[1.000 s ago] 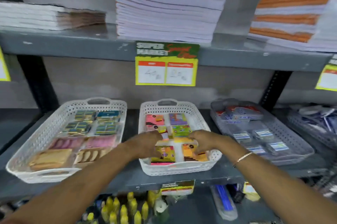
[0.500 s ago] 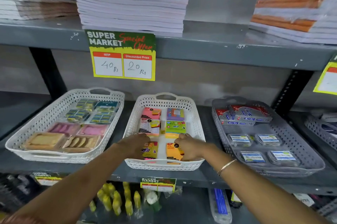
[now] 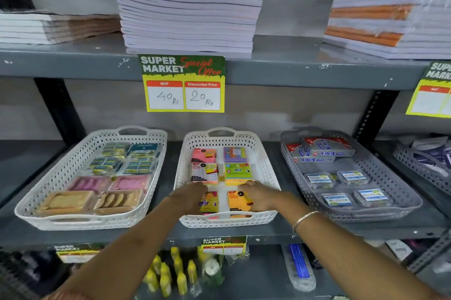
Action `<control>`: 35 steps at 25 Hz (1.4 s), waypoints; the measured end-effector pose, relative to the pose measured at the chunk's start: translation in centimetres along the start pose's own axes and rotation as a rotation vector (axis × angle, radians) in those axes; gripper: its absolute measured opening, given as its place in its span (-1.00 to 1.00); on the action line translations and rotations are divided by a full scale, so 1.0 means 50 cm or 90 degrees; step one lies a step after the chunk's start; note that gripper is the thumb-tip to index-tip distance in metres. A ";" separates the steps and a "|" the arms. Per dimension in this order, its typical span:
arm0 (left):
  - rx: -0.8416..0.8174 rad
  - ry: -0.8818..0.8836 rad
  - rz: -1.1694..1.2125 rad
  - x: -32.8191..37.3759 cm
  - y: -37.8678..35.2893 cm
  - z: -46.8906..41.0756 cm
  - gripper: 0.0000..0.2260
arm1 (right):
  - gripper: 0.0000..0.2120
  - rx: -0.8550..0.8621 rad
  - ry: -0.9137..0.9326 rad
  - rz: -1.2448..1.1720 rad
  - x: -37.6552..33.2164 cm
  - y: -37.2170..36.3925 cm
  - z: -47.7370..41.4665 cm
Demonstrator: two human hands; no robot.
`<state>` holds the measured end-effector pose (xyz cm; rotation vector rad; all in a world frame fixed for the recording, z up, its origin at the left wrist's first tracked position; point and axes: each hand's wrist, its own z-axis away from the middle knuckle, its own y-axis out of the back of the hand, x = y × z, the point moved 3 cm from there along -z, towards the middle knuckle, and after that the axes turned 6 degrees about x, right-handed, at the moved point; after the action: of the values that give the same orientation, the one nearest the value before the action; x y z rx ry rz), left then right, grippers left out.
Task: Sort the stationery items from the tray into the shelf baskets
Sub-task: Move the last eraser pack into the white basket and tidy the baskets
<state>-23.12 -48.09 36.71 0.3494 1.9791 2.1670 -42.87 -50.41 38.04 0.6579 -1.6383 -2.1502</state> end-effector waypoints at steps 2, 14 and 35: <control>0.010 0.000 0.004 0.001 0.001 0.002 -0.46 | -0.21 0.050 -0.029 -0.071 -0.006 0.021 0.024; 0.367 -0.130 0.190 0.318 0.140 -0.057 -0.68 | -0.80 0.345 -0.266 -0.173 0.321 0.145 0.313; -0.008 -0.015 0.046 0.601 0.006 -0.308 -0.60 | -0.53 0.089 -0.146 -0.094 0.610 0.036 0.316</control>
<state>-56.36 -53.97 37.18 0.4494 1.9684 2.2069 -76.97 -54.77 38.77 0.6072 -1.9284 -2.3033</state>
